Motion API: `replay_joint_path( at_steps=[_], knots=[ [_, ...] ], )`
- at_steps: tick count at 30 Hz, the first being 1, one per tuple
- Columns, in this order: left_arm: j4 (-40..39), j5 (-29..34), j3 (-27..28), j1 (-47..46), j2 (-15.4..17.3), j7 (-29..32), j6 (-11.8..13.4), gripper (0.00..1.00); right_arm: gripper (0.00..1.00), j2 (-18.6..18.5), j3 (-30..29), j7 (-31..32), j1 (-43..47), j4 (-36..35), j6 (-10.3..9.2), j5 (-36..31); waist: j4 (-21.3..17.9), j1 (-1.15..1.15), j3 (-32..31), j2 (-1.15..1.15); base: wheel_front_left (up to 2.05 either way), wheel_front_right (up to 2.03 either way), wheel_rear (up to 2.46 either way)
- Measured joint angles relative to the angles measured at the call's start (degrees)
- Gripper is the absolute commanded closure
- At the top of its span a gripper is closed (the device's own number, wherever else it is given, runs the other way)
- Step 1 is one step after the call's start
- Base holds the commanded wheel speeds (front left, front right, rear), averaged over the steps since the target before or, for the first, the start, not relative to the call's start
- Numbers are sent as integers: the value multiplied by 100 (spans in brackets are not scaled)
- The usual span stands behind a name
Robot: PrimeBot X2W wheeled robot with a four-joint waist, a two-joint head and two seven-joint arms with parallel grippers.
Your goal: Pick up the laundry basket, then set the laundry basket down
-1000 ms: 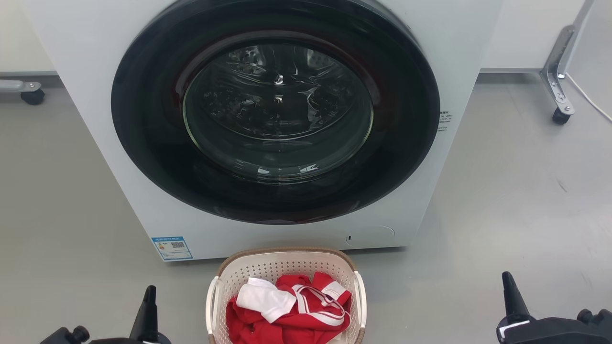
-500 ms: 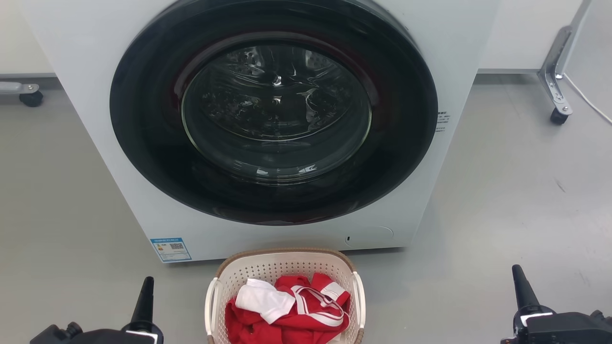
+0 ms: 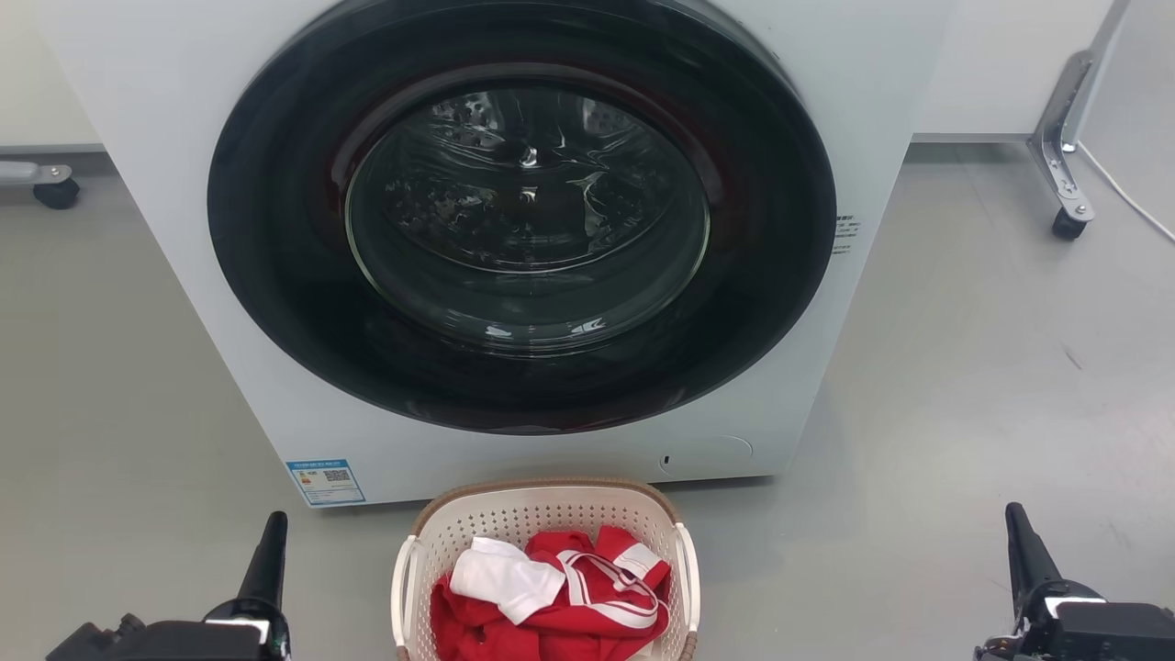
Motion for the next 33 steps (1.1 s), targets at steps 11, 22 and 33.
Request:
replay_joint_path(
  at_steps=[11, 22, 33],
  knots=[
    [96, -664, 105, -138, -18, 152, -100, 100, 100, 7, -181, 148, -94, 98, 92, 634, -12, 0, -8, 0, 0, 0, 0],
    [101, -667, 107, -138, -22, 152, -100, 100, 100, 9, -182, 148, -106, 98, 131, 634, -12, 0, -8, 0, 0, 0, 0],
    [103, -667, 107, -138, -23, 152, -100, 100, 100, 9, -181, 148, -106, 98, 131, 635, -12, 0, -8, 0, 0, 0, 0]
  ],
)
